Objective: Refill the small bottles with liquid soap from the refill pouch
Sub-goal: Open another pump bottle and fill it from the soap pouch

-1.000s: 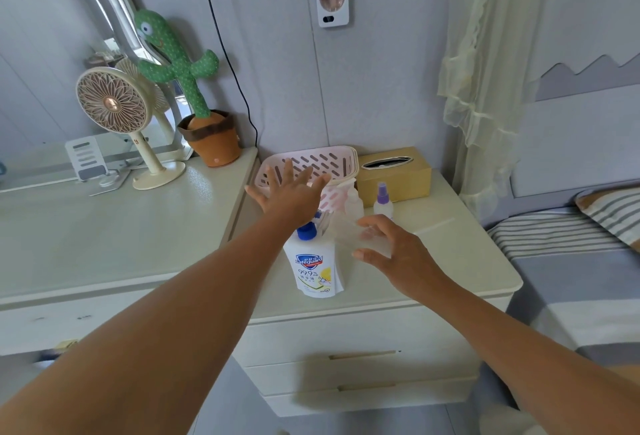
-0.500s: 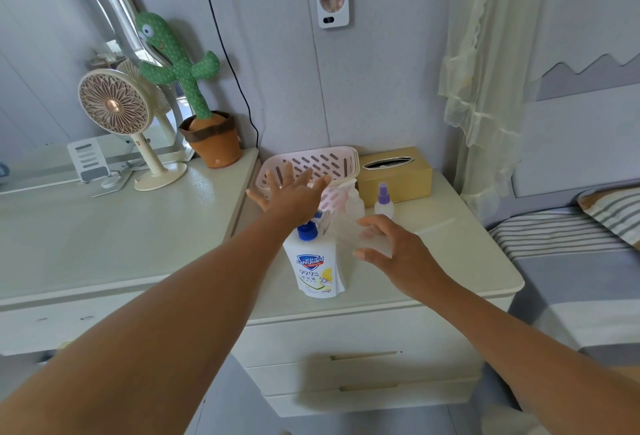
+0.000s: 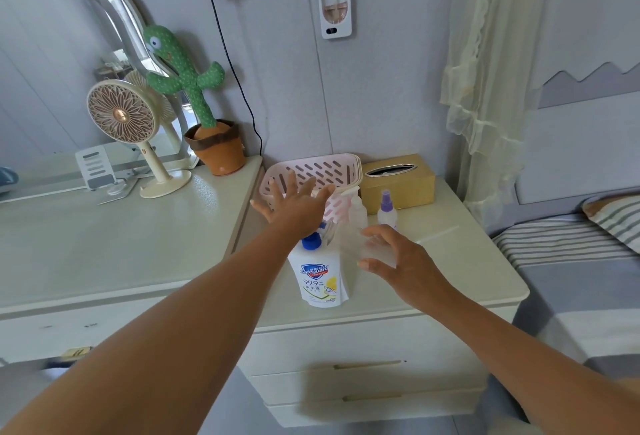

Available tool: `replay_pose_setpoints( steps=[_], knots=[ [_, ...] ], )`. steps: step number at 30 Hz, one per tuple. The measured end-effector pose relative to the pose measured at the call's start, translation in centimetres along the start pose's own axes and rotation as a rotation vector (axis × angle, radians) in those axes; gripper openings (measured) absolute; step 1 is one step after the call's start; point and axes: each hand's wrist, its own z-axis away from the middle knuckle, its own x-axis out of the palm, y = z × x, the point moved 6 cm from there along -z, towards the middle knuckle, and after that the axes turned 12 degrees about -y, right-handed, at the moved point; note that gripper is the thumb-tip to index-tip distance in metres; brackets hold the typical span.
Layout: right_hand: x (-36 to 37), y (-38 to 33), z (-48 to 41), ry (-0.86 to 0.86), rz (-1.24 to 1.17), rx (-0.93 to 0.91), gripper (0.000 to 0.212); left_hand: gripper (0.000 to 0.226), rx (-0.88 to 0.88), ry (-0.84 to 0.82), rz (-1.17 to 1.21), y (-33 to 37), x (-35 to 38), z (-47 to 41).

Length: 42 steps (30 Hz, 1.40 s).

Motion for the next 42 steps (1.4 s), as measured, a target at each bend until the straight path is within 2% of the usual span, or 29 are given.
replay_pose_setpoints(
  steps=[8,16,20,24,27,35,42],
  knots=[
    [0.5,0.7,-0.1,-0.013,0.002,0.017,0.043,0.056,-0.024,-0.038,0.059,-0.3,1.2,0.0],
    [0.0,0.3,0.0,-0.003,-0.008,0.017,0.042,0.051,0.035,-0.023,-0.08,0.6,0.0,0.4],
    [-0.4,-0.1,-0.1,0.0,-0.006,0.013,0.041,0.054,0.001,-0.013,-0.029,0.3,-0.6,0.5],
    [-0.1,0.4,-0.1,-0.001,0.002,0.016,0.042,0.049,0.042,-0.026,-0.07,0.9,0.1,1.3],
    [0.5,0.6,0.0,-0.016,0.007,0.024,0.044,0.052,-0.002,-0.018,0.001,-0.1,0.9,0.4],
    [-0.3,0.0,-0.1,-0.003,-0.003,0.012,0.042,0.06,0.008,0.015,-0.008,0.0,-0.2,-0.4],
    [0.4,0.5,-0.1,-0.026,-0.004,0.023,0.043,0.047,0.041,-0.038,-0.019,-0.2,1.0,0.2]
  ],
)
